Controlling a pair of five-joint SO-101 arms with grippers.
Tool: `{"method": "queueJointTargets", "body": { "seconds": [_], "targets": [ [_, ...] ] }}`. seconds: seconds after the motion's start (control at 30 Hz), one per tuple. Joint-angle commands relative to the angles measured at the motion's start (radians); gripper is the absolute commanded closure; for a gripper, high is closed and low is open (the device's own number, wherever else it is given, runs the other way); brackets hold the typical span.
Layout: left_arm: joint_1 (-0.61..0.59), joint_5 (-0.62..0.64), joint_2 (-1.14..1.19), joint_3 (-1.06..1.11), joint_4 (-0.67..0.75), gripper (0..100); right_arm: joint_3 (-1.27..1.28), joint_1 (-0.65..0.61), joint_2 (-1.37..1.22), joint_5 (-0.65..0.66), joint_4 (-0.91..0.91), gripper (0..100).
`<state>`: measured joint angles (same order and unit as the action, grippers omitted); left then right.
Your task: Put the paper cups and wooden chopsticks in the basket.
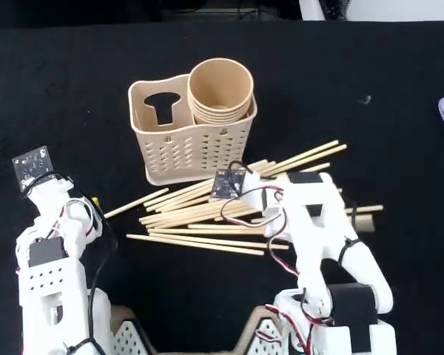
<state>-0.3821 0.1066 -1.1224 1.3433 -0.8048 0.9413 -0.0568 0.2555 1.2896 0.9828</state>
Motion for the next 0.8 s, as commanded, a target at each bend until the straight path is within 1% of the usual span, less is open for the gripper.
{"method": "queueJointTargets", "body": {
  "seconds": [0.0, 0.1, 0.23, 0.37, 0.53, 0.57, 0.7, 0.77],
  "targets": [
    [-0.008, -0.002, 0.0, -0.01, 0.02, 83, -0.021, -0.012, -0.005, -0.012, 0.044, 98.9],
    [-0.008, -0.002, 0.0, -0.01, 0.02, 83, -0.062, -0.008, 0.038, -0.012, 0.115, 98.8],
    [-0.008, -0.002, 0.0, -0.01, 0.02, 83, -0.114, 0.011, 0.171, -0.012, 0.232, 98.8],
    [-0.008, -0.002, -0.002, -0.01, 0.02, 83, -0.067, -0.002, 0.292, -0.012, 0.258, 98.8],
    [-0.008, -0.002, -0.003, -0.01, 0.02, 83, 0.018, -0.109, 0.334, -0.023, 0.244, 98.8],
    [-0.008, -0.002, -0.003, -0.01, 0.02, 83, 0.025, -0.137, 0.334, -0.055, 0.218, 98.8],
    [-0.008, -0.002, -0.003, -0.01, 0.02, 83, 0.065, -0.244, 0.332, -0.25, 0.057, 98.8],
    [-0.012, -0.002, -0.003, -0.01, 0.02, 83, 0.073, -0.279, 0.332, -0.318, 0.032, 98.7]
  ]
}}
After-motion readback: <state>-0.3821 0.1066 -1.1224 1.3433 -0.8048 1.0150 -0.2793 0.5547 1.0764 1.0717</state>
